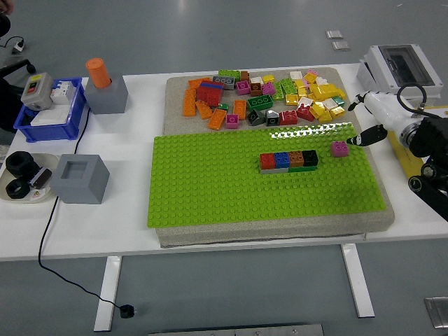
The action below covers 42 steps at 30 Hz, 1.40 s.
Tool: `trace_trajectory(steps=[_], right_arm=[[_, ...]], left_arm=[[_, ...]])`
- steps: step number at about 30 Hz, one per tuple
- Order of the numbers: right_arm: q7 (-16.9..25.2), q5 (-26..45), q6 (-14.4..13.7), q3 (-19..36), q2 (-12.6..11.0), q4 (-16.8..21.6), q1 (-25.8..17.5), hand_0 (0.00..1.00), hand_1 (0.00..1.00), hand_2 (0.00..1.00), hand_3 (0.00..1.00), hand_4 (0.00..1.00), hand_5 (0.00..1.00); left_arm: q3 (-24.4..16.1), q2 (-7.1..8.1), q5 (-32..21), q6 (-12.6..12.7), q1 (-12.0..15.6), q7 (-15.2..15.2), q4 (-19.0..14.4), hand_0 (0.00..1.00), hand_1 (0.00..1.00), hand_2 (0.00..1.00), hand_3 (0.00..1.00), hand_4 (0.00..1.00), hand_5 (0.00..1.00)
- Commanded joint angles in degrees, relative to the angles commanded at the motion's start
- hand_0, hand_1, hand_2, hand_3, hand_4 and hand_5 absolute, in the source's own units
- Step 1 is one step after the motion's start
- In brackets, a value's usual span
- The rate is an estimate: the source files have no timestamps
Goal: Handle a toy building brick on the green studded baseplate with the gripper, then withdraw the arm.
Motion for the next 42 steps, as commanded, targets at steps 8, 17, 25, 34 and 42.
trace_trajectory(steps=[8, 17, 25, 34, 42], right_arm=[[0.39, 1.69, 0.42, -2.34, 1.68, -3.43, 1.2, 0.928, 0.973, 0.978, 0.655, 0.903, 0.189], [0.77, 4.06, 0.73, -3.78, 3.48, -6.6, 1.56, 0.935, 0.976, 0.978, 0.654, 0.9, 0.19], [1.23, 5.21, 0.79, -3.89, 4.91, -9.27, 1.85, 0.932, 0.975, 0.974, 0.644, 0.882, 0.189], [1.56, 6.45, 1.06, -3.66, 6.38, -11.85, 1.96, 0.932, 0.974, 0.967, 0.638, 0.839, 0.216], [1.79, 7.57, 1.0, -3.8, 6.76, -12.25, 2.23, 0.932, 0.973, 0.961, 0.639, 0.77, 0.249]], left_arm=[[0.46, 0.0, -0.18, 0.01, -0.05, 0.04, 0.0, 0.649, 0.649, 0.65, 0.679, 0.631, 0.28], [0.38, 0.04, -0.04, 0.05, -0.14, 0.0, 0.0, 0.649, 0.649, 0.65, 0.678, 0.632, 0.28], [0.15, 0.09, 0.28, 0.06, -0.23, -0.06, 0.0, 0.649, 0.648, 0.649, 0.678, 0.63, 0.277], [0.19, 0.03, 0.22, 0.1, -0.17, 0.0, 0.0, 0.649, 0.648, 0.649, 0.678, 0.63, 0.276], [0.13, 0.02, 0.41, 0.12, -0.26, -0.09, 0.0, 0.649, 0.648, 0.648, 0.678, 0.63, 0.276]])
